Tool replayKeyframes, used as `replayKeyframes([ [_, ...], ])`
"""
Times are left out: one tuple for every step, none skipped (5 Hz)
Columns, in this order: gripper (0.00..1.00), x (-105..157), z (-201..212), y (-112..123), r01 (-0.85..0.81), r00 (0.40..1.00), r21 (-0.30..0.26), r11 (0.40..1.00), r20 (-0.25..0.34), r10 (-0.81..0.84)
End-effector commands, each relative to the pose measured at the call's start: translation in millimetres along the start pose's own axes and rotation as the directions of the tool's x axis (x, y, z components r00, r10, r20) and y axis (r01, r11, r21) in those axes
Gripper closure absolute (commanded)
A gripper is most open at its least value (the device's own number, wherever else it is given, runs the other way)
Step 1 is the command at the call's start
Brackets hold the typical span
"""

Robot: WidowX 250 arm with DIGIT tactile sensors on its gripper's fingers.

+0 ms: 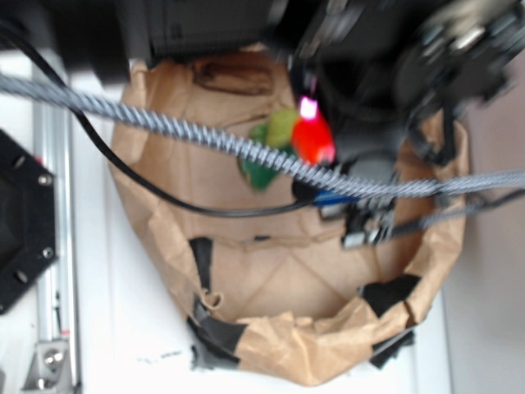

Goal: Grab the carrot.

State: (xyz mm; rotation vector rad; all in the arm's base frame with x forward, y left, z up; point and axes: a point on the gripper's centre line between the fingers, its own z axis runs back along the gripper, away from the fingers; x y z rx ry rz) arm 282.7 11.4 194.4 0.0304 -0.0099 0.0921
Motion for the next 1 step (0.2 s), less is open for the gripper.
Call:
replayKeyframes([
  [1.00,-13.1,26.0,7.4,0.043,0.992,0.033,0.999,0.114,-0.046],
])
